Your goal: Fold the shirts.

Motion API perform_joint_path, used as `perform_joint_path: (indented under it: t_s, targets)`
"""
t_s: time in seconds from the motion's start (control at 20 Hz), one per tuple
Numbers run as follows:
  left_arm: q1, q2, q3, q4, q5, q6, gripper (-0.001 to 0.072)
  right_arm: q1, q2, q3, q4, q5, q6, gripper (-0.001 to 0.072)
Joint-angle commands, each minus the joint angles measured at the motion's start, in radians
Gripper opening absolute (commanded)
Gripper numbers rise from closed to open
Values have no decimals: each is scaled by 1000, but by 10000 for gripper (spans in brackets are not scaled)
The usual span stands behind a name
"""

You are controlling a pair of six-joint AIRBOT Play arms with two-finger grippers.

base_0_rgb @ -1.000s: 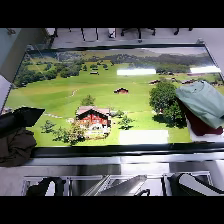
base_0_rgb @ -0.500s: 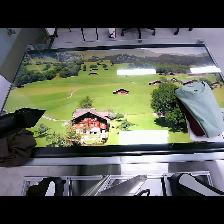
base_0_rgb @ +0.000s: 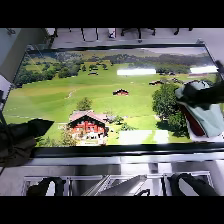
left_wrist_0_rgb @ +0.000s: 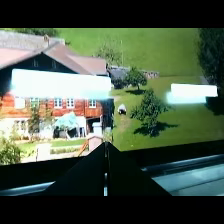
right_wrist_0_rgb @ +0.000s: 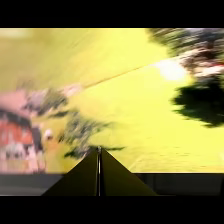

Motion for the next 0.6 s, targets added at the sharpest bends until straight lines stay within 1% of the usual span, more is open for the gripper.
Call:
perform_joint_path:
  t_s: [0.0, 0.1, 0.25, 0.55]
  targets:
    - [1, 65, -184, -25, -8, 8, 14, 361, 117, -228, 11, 260, 3, 20]
    - [1, 90, -230, -26, -26, 19, 14, 447, 111, -264, 8, 325, 20, 20]
    - [1, 105, -241, -20, -29, 24, 14, 478, 100, -264, 42, 284, 53, 20]
    - [1, 105, -241, -20, -38, 25, 14, 480, 99, -264, 39, 281, 53, 20]
